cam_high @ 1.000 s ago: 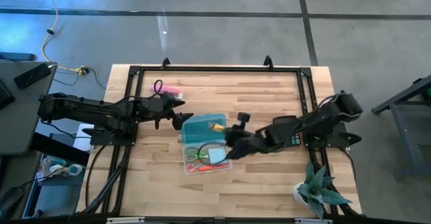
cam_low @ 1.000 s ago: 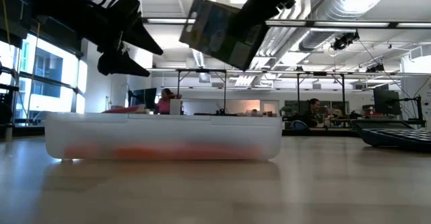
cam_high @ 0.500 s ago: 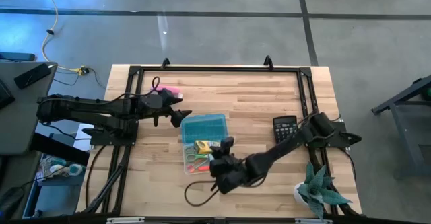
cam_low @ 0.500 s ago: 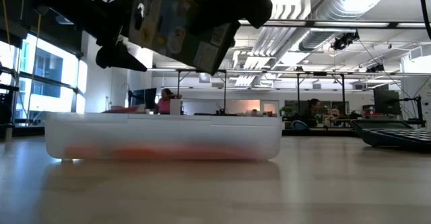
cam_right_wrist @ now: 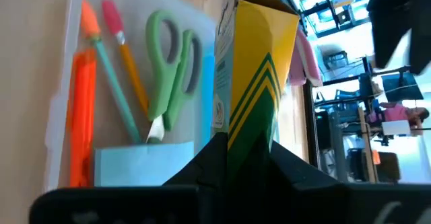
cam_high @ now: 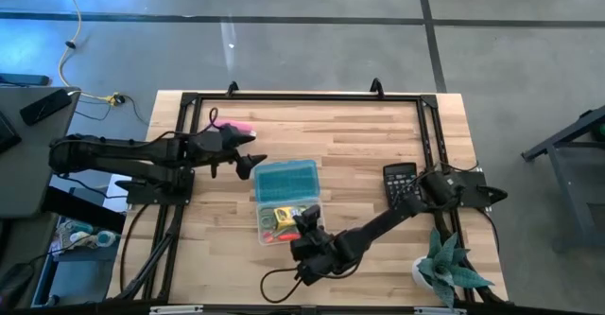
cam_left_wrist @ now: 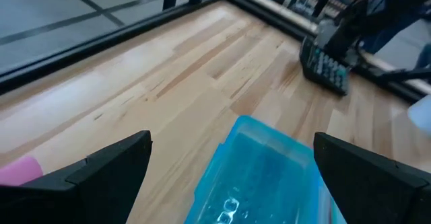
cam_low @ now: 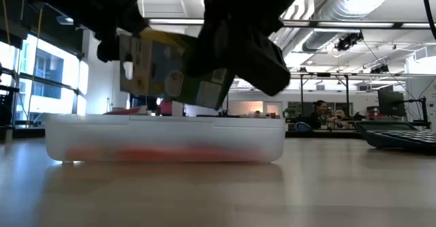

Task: Pack school essentials
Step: Put the crayon box into the supply box, then close the supply box

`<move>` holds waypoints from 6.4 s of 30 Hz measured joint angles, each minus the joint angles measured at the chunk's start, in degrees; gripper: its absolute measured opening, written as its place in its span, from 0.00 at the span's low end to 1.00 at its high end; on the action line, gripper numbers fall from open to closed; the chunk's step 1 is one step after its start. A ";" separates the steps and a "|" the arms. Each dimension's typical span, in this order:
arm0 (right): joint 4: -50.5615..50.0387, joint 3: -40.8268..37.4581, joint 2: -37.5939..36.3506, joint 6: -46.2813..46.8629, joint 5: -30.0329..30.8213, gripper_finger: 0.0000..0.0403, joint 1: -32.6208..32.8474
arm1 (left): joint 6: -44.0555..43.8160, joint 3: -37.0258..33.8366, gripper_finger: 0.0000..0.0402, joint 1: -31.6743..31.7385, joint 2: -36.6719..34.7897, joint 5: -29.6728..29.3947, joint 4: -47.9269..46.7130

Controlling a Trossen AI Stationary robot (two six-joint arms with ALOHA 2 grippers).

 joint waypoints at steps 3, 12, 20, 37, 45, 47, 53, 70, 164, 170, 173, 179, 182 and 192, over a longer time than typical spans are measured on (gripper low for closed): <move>-1.26 0.00 0.65 0.20 -0.20 0.12 -0.64 | 0.00 0.00 1.00 0.00 -2.16 -0.04 0.01; -4.76 0.00 1.04 -0.02 -3.61 0.12 -3.36 | 0.00 0.00 1.00 0.00 -6.58 -0.12 -0.32; -5.48 0.00 1.06 -0.03 -9.19 0.16 -4.72 | 2.95 0.00 1.00 0.00 -7.33 -0.25 -0.61; -6.46 4.30 1.06 3.17 -9.95 0.36 -2.17 | 3.02 -0.02 1.00 0.00 -7.33 -0.26 -4.62; -12.16 10.82 1.06 9.23 -6.68 0.36 -0.87 | 3.02 -0.02 1.00 0.00 -7.33 -0.48 -4.55; -15.95 12.18 1.06 11.74 -4.01 0.36 -0.92 | 3.02 -0.02 1.00 0.00 -7.33 -0.48 -4.55; -34.09 15.45 0.81 24.81 1.45 0.36 -1.63 | 5.87 -0.04 1.00 -0.64 -9.07 3.08 -4.98; -59.04 3.87 -7.56 50.37 7.51 0.36 -10.46 | 9.46 -0.09 1.00 -5.54 -13.01 4.89 -8.77; 14.26 -26.71 -20.01 8.38 -73.57 0.36 -56.59 | -40.54 0.04 1.00 -41.81 35.64 -2.12 5.28; 13.80 -26.67 -20.45 6.39 -73.80 0.36 -51.34 | -40.54 0.02 1.00 -41.79 35.66 -2.23 5.26; 13.65 -26.67 -20.40 4.96 -71.70 0.36 -48.47 | -40.27 0.02 1.00 -41.79 35.68 -2.25 5.23; 13.83 -26.67 -20.38 2.95 -61.31 0.36 -45.58 | -40.00 0.00 1.00 -41.79 35.68 -2.24 5.22; 13.83 -26.67 -20.38 2.96 -61.37 0.36 -45.57 | -39.61 -0.02 1.00 -41.79 35.68 -2.24 5.19; 13.24 -26.67 -20.31 5.09 -65.53 0.36 -45.07 | -39.04 -0.04 1.00 -41.77 35.73 -2.24 5.43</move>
